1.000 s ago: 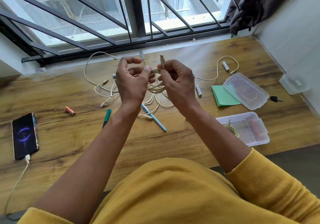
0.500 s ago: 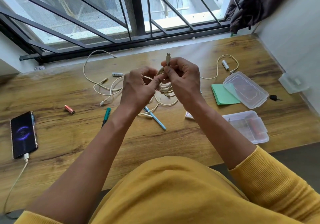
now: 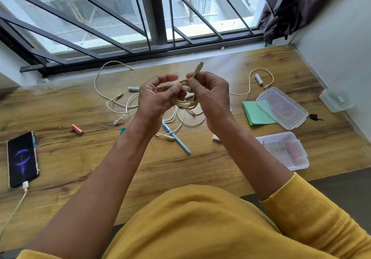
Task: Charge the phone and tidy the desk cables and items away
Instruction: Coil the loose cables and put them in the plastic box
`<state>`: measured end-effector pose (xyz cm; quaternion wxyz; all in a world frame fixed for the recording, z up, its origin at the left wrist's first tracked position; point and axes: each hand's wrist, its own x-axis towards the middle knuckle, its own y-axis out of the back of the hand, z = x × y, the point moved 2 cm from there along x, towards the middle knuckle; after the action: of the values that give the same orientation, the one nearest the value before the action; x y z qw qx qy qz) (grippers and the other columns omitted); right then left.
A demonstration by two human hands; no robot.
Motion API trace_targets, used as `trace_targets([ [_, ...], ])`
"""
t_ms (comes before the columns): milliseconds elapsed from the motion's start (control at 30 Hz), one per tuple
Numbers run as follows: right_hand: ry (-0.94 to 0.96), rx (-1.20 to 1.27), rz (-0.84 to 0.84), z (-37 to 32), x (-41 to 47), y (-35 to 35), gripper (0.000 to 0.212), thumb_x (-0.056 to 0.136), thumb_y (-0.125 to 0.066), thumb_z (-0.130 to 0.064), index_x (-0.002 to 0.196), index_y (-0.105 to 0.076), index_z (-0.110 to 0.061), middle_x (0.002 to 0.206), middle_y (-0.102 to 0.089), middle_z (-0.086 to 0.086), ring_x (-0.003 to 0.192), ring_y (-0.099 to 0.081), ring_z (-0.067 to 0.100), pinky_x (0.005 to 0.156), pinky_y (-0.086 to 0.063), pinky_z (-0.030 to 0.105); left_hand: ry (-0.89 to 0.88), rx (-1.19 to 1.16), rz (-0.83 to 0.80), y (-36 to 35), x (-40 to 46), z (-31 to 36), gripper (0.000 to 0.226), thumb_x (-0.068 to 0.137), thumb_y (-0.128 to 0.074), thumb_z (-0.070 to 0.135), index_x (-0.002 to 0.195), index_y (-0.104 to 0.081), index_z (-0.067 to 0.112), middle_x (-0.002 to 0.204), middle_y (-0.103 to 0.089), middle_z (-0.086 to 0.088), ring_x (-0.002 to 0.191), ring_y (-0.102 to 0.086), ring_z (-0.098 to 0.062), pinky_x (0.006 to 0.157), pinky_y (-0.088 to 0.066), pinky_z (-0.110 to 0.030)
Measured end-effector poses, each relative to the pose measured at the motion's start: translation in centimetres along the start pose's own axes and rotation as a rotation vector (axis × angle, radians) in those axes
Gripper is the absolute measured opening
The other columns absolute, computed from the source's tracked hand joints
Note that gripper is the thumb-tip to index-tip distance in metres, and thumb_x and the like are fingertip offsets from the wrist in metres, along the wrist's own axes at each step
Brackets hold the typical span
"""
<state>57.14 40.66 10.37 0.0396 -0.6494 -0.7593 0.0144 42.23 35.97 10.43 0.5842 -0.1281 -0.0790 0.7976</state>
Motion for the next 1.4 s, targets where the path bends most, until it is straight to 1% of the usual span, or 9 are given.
trace_targets([
  [133,-0.05,0.074,0.033,-0.7,0.3,0.2,0.02,0.094,-0.076,-0.007,0.111,-0.065,-0.008,0.1,-0.074,0.017,0.083,-0.074,0.025,0.073,-0.062,0.038,0.103,-0.174,-0.051,-0.1,-0.3,0.1,0.02,0.099,-0.065,0.0,0.118,-0.066,0.005,0.094,-0.077,-0.015,0.079,-0.076,-0.022,0.078,-0.064,-0.032],
  [300,0.048,-0.077,0.053,-1.2,0.3,0.0,0.01,0.095,-0.073,-0.007,0.1,-0.067,-0.013,0.092,-0.074,0.012,0.077,-0.074,0.019,0.063,-0.059,0.033,0.173,-0.298,-0.057,-0.4,-0.4,-0.1,0.018,0.1,-0.065,0.005,0.118,-0.07,0.005,0.098,-0.076,-0.015,0.083,-0.076,-0.022,0.085,-0.064,-0.031],
  [467,0.078,-0.233,0.01,-0.9,0.7,0.3,0.015,0.096,-0.072,-0.009,0.11,-0.073,-0.013,0.094,-0.076,0.001,0.085,-0.077,0.015,0.076,-0.066,0.041,0.132,-0.238,-0.079,-0.1,-0.5,0.0,0.032,0.091,-0.072,0.006,0.123,-0.069,0.002,0.103,-0.078,-0.019,0.089,-0.077,-0.024,0.092,-0.062,-0.035],
  [733,0.091,-0.386,-0.055,-0.3,1.1,0.4,0.026,0.096,-0.07,-0.012,0.12,-0.077,-0.021,0.102,-0.077,0.001,0.085,-0.076,0.013,0.075,-0.066,0.038,0.072,-0.12,-0.088,0.5,-0.4,-0.2,0.03,0.097,-0.067,-0.003,0.127,-0.068,-0.001,0.108,-0.078,-0.02,0.095,-0.077,-0.027,0.094,-0.063,-0.037],
  [867,0.014,-0.371,-0.122,0.2,1.5,0.6,0.023,0.096,-0.071,-0.013,0.118,-0.078,-0.018,0.106,-0.077,0.003,0.087,-0.076,0.012,0.068,-0.062,0.03,0.056,-0.102,-0.042,0.7,-0.5,-0.4,0.027,0.098,-0.066,-0.003,0.125,-0.068,-0.002,0.104,-0.078,-0.021,0.089,-0.078,-0.026,0.085,-0.064,-0.034],
  [967,0.003,-0.321,-0.194,0.2,1.4,0.6,0.019,0.097,-0.069,-0.01,0.113,-0.079,-0.013,0.097,-0.08,0.003,0.092,-0.077,0.017,0.081,-0.065,0.037,0.036,-0.109,0.03,0.7,-0.5,-0.9,0.027,0.099,-0.066,-0.004,0.126,-0.067,-0.004,0.101,-0.078,-0.022,0.083,-0.078,-0.026,0.078,-0.064,-0.032],
  [1133,-0.05,-0.218,-0.218,0.4,1.0,0.8,0.017,0.093,-0.068,-0.002,0.106,-0.078,-0.007,0.093,-0.079,0.015,0.093,-0.076,0.038,0.085,-0.063,0.053,-0.118,0.106,0.093,0.8,-0.5,-1.1,0.02,0.096,-0.072,-0.002,0.116,-0.07,-0.001,0.086,-0.079,-0.017,0.071,-0.075,-0.025,0.073,-0.063,-0.038],
  [1300,-0.044,-0.223,-0.207,0.2,1.1,0.6,0.018,0.091,-0.063,-0.003,0.1,-0.078,-0.005,0.087,-0.077,0.018,0.077,-0.071,0.027,0.078,-0.061,0.053,-0.248,0.343,0.079,0.5,-0.1,-0.9,0.016,0.099,-0.071,0.005,0.115,-0.067,0.003,0.086,-0.079,-0.013,0.075,-0.075,-0.023,0.072,-0.06,-0.036],
  [1400,-0.038,-0.223,-0.2,0.0,1.2,0.6,0.018,0.091,-0.061,-0.004,0.097,-0.078,-0.005,0.084,-0.076,0.017,0.072,-0.067,0.02,0.071,-0.059,0.046,-0.275,0.443,0.057,0.3,-0.1,-1.0,0.015,0.103,-0.065,0.009,0.117,-0.061,0.008,0.084,-0.076,-0.01,0.077,-0.072,-0.02,0.072,-0.06,-0.039],
])
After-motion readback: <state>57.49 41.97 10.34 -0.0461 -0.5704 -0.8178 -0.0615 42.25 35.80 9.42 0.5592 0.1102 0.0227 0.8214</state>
